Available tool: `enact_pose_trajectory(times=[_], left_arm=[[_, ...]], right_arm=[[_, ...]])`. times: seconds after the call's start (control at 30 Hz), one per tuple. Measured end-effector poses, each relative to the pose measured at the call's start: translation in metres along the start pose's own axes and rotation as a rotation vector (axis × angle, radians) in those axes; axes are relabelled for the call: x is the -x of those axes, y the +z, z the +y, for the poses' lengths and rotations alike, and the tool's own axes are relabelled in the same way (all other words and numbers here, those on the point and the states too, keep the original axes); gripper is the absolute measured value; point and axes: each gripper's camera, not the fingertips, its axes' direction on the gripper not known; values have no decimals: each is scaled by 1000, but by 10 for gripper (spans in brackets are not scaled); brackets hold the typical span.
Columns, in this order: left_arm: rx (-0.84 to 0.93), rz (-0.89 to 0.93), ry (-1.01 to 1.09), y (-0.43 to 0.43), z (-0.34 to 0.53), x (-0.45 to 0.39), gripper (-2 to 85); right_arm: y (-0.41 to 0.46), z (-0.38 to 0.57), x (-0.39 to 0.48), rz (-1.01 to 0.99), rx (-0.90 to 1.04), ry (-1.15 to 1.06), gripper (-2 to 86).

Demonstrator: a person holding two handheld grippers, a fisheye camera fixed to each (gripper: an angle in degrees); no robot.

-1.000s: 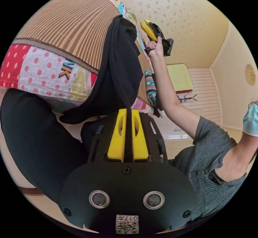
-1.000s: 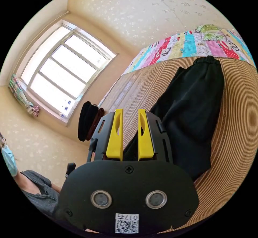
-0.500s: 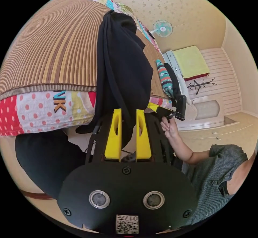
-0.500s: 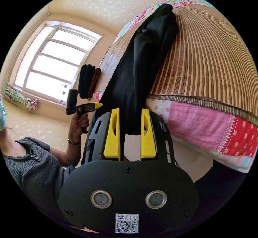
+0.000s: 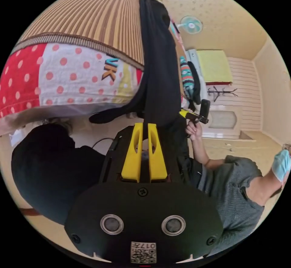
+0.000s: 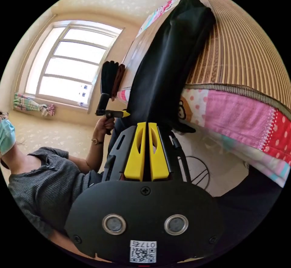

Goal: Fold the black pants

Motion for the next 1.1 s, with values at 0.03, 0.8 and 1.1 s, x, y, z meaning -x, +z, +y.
enact_pose_trajectory(times=[0.03, 0.8, 1.1], left_arm=[[4, -40, -12, 4, 1, -2, 38], [-238, -150, 266, 7, -24, -41, 85], [-119, -263, 298, 19, -44, -54, 50]], right_arm=[[2, -1, 0, 21, 10, 5, 18], [-29, -331, 91, 458, -86, -234, 118], [-18, -478, 45, 512, -282, 38, 148]])
